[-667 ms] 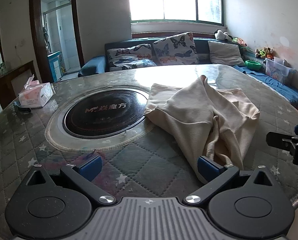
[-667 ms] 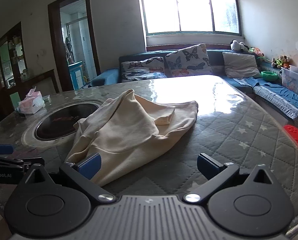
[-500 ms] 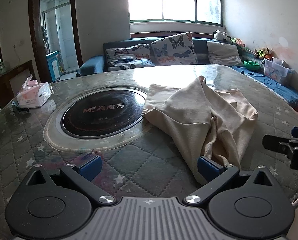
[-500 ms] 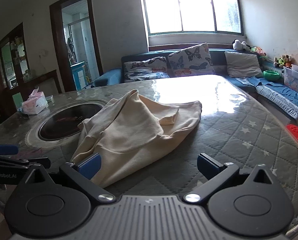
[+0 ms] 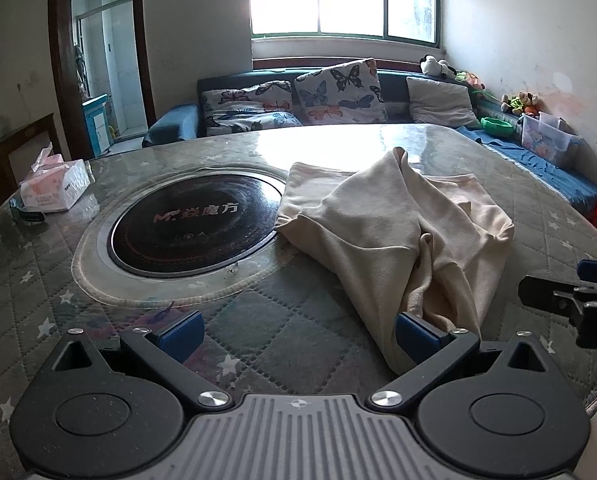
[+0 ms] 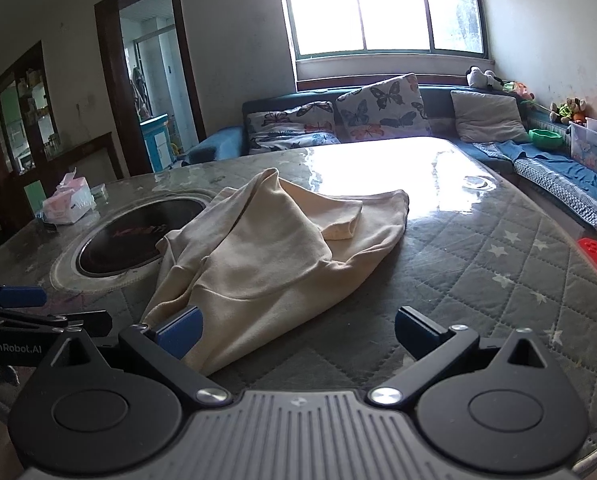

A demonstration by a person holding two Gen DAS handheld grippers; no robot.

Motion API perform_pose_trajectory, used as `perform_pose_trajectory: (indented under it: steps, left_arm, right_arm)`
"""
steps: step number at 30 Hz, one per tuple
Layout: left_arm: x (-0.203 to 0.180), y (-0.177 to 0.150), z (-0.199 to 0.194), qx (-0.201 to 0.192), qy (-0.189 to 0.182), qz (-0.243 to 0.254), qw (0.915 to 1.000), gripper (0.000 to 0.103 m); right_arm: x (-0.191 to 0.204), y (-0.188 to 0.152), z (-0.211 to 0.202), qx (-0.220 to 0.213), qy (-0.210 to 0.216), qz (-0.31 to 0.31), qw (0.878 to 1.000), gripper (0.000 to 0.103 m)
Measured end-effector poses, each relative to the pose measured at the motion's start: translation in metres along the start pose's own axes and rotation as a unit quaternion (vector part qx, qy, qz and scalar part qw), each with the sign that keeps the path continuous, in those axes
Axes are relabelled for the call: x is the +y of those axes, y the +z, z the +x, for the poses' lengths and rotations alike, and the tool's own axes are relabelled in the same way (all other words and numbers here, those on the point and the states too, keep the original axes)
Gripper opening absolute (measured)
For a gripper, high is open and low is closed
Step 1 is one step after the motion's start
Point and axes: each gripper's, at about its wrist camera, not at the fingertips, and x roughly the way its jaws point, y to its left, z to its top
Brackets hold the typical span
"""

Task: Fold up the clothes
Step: 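Move both open grippers over the crumpled cream sweatshirt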

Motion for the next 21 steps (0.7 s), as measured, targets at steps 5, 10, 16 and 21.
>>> perform_pose_trajectory:
  steps: [5,10,16,21]
  left_arm:
    - [0.004,0.004,0.007,0.008,-0.007,0.0,0.9999,0.103]
    - [0.005,0.008,0.013,0.015,-0.011,0.001,0.9998,0.103]
    - [0.009,0.012,0.021,0.022,-0.014,0.002,0.9997,0.103]
    - [0.009,0.017,0.023,0.022,-0.016,0.003,0.9996,0.103]
  right_arm:
    - [0.001,0.001,0.005,0.006,-0.004,-0.001,1.0,0.103]
    - [0.0,0.004,0.011,0.008,-0.005,0.004,1.0,0.103]
    - [0.0,0.007,0.015,0.005,0.0,0.004,1.0,0.103]
    - [0.003,0.012,0.018,0.004,0.0,-0.013,1.0,0.103]
